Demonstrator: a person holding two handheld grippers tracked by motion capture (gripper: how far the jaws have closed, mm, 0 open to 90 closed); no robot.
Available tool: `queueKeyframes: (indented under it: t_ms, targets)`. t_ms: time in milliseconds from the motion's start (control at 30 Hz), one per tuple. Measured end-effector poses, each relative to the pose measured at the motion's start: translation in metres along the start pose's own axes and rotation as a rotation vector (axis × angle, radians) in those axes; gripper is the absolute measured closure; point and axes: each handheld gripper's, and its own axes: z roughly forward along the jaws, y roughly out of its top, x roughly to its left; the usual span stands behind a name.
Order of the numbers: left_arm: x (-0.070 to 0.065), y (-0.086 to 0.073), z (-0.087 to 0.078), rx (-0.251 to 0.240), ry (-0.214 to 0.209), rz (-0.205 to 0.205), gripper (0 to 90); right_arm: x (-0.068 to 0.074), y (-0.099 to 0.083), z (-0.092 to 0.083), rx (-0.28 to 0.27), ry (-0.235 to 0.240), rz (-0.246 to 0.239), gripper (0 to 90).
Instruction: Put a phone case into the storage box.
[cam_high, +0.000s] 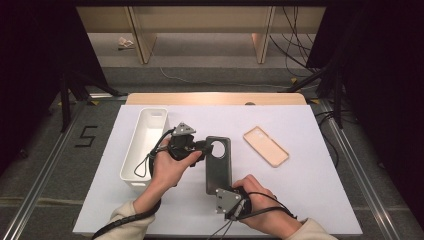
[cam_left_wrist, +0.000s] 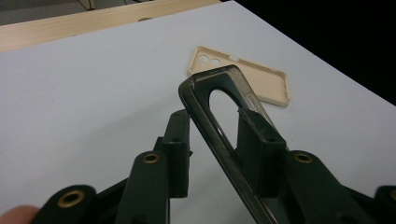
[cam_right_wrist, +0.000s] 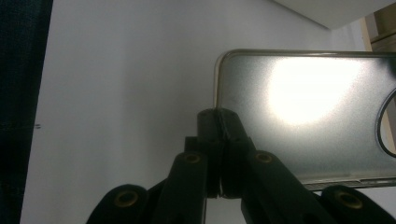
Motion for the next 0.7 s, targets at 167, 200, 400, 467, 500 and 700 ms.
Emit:
queueKeyframes:
  t_ms: [167,200,400,467,500,700]
  targets:
    - [-0.002,0.0,-0.001,-0.006,-0.014,-0.011,67.4,0.001,0.0,0.001,0.0,0.0,-0.008,89.6]
    - [-0.002,0.001,-0.002,-0.008,-0.019,-0.012,68.1,0.001,0.0,0.001,0.0,0.001,-0.008,89.6]
    - [-0.008,0.003,-0.004,-0.025,-0.057,-0.019,72.0,0.002,0.001,0.003,0.006,0.009,-0.006,89.6]
    - [-0.011,0.003,-0.005,-0.029,-0.064,-0.009,73.2,0.002,0.0,0.004,0.008,0.007,-0.004,89.6]
    - [-0.012,0.004,-0.005,-0.03,-0.07,-0.005,73.7,0.001,0.0,0.005,0.008,0.012,-0.009,89.6]
    - [-0.017,0.005,-0.007,-0.05,-0.118,-0.028,78.1,0.001,-0.002,0.008,0.019,0.013,0.001,89.4]
